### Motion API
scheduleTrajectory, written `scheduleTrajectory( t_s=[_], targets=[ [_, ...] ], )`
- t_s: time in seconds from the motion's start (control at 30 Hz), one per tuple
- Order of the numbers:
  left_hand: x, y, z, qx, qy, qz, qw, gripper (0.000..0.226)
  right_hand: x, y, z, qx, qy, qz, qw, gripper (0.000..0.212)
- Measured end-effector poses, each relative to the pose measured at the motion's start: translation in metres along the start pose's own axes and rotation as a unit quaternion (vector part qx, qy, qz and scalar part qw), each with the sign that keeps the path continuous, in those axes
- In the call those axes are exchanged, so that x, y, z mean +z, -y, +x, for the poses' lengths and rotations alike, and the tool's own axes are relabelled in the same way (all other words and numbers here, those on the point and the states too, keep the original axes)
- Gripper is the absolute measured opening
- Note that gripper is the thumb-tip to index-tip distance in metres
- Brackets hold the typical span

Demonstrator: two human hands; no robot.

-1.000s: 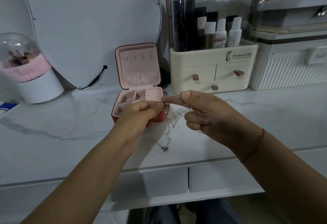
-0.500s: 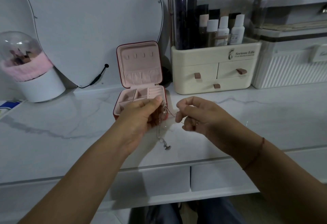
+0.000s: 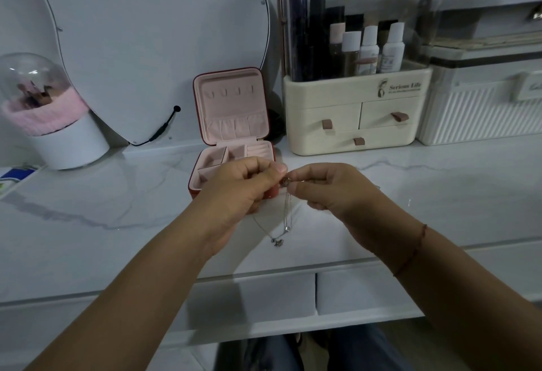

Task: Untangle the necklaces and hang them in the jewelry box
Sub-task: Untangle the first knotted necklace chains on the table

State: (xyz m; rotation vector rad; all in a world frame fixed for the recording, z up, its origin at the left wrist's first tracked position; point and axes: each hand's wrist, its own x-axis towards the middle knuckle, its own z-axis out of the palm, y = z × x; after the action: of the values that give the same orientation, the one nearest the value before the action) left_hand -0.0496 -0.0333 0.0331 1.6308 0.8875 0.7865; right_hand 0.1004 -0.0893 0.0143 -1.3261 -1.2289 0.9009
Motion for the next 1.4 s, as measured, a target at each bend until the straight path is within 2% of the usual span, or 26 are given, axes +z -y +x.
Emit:
scheduleTrajectory(
  t_s=[0.33,0.47,0.6,0.7,0.8,1.0,1.13,1.3,1.4],
  targets=[
    [0.001,0.004,0.0,0.026,-0.029,0.086,0.996,0.006,-0.007,0.005,0.002,-0.017,-0.097,-0.026,0.995,0.002],
    [0.001,0.004,0.0,0.052,-0.066,0.093,0.992,0.005,-0.009,0.005,0.001,-0.008,-0.06,-0.032,0.998,0.004],
    [0.004,0.001,0.001,0.068,-0.064,0.117,0.989,0.006,-0.009,0.005,0.001,0.003,-0.014,-0.055,0.998,0.01],
    [0.004,-0.001,0.001,0.08,-0.072,0.144,0.984,0.007,-0.011,0.004,0.0,0.003,0.013,-0.047,0.999,0.006],
    [0.003,-0.001,0.0,0.078,-0.065,0.164,0.981,0.005,-0.015,0.003,0.001,0.012,0.011,-0.051,0.999,0.008],
    [0.006,0.004,0.002,0.059,-0.002,0.168,0.984,0.016,-0.018,0.004,-0.003,0.027,0.007,-0.042,0.999,0.008],
    [0.005,0.007,0.004,0.027,-0.01,0.111,0.993,0.018,-0.02,0.004,-0.006,0.041,0.012,-0.029,0.999,0.011],
    [0.004,0.009,0.005,0.031,-0.011,0.131,0.991,0.016,-0.018,0.006,-0.011,0.039,0.041,-0.062,0.996,0.018],
    [0.003,0.011,0.004,0.037,-0.011,0.152,0.988,0.014,-0.017,0.01,-0.013,0.038,0.069,-0.079,0.994,0.03]
  ],
)
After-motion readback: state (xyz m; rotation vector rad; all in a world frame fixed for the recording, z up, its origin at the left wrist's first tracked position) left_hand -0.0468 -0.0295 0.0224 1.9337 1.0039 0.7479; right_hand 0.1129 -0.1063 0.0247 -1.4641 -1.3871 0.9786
